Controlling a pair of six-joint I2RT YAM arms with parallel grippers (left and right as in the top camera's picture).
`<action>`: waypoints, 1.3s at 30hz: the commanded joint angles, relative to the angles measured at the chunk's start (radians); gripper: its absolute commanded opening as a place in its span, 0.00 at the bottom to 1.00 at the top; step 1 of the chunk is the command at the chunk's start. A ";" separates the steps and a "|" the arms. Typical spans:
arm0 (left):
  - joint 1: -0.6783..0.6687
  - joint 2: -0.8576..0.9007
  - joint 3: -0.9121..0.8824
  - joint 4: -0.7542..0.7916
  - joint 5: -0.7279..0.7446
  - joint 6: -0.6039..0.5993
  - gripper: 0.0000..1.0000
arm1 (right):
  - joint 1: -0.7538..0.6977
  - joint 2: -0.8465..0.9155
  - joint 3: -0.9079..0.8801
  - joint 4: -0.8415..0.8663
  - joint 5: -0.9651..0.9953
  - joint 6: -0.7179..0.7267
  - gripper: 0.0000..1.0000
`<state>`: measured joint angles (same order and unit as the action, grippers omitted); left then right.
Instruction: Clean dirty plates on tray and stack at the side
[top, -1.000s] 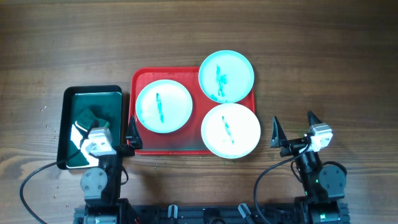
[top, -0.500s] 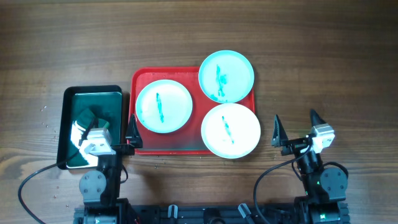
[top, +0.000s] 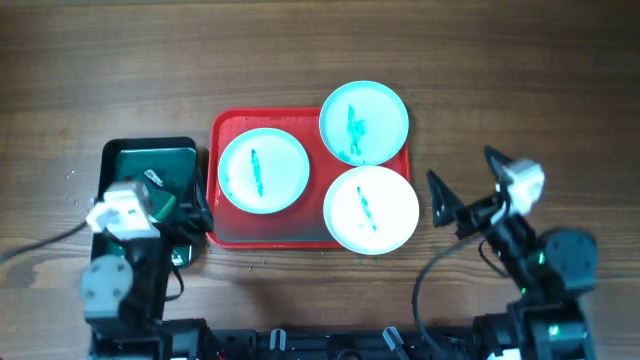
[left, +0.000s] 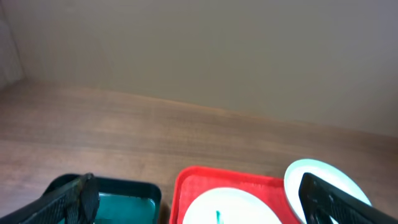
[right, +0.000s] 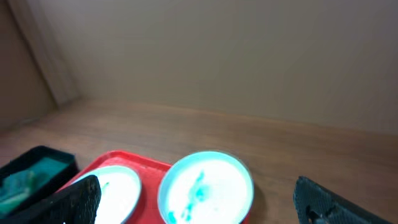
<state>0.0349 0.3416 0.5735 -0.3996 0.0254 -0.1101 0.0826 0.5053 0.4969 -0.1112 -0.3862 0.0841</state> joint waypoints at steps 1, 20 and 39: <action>0.008 0.139 0.197 -0.124 0.012 -0.014 1.00 | 0.002 0.201 0.188 -0.074 -0.107 -0.008 1.00; 0.008 0.999 0.803 -0.737 0.200 -0.089 1.00 | 0.025 0.932 0.819 -0.536 -0.254 0.084 0.98; 0.209 1.066 0.851 -0.850 -0.147 -0.427 0.83 | 0.522 1.579 1.257 -0.752 0.285 0.302 0.41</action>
<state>0.1989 1.4029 1.4067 -1.2491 -0.0803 -0.5060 0.5686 2.0106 1.7363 -0.8749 -0.1764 0.3229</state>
